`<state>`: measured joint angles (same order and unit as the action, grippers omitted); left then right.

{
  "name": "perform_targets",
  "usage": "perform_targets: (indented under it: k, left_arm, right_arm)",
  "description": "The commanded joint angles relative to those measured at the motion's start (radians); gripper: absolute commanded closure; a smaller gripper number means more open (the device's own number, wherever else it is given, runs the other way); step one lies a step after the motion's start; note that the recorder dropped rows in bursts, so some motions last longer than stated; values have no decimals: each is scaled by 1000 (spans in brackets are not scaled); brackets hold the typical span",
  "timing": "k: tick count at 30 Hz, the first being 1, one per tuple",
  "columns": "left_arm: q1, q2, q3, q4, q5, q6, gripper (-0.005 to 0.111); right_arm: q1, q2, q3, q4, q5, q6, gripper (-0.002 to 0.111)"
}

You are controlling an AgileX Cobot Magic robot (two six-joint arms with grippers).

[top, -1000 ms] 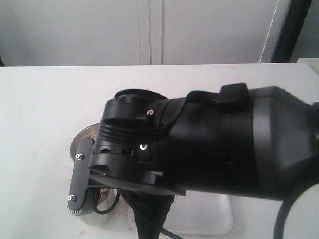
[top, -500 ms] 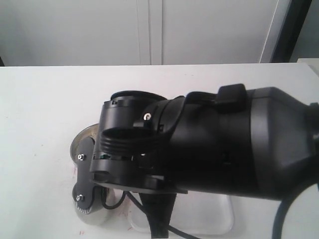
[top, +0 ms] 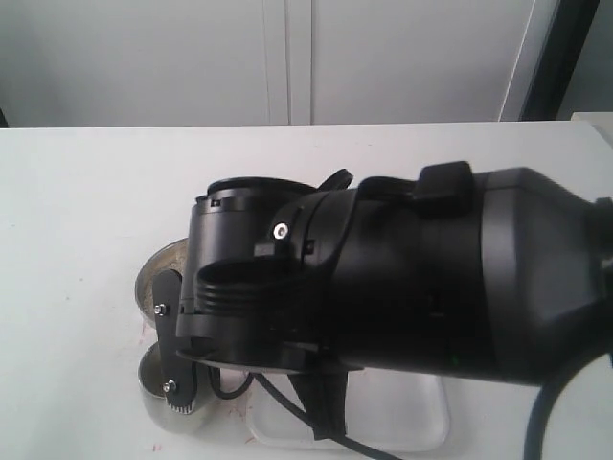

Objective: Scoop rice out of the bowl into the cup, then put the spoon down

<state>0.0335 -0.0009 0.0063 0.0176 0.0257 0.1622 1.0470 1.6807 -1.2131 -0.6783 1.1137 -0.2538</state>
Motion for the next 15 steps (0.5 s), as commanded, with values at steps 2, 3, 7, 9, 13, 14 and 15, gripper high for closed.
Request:
perform_targets:
  k: [2, 3, 7, 9, 13, 14, 15]
  left_arm:
    - [-7, 1, -6, -9, -6, -1, 92]
    - [-7, 1, -6, -9, -6, -1, 92]
    - [-7, 1, -6, -9, -6, -1, 92]
    - [-7, 1, -6, -9, -6, -1, 92]
    - [-7, 1, -6, -9, -6, -1, 92]
    - [-7, 1, -6, -9, -6, -1, 92]
    - [-7, 1, -6, -9, -6, -1, 92]
  right_arm:
    - [1, -2, 6, -24, -19, -9, 108]
    - [1, -2, 6, -24, -22, -11, 108]
    - [1, 2, 6, -34, -25, -16, 108]
    - [1, 7, 6, -34, -25, -41, 108]
    - [1, 11, 6, -40, -42, -60, 108]
    - [1, 11, 6, -43, -42, -60, 108]
    - [1, 11, 6, -45, -42, -60, 108]
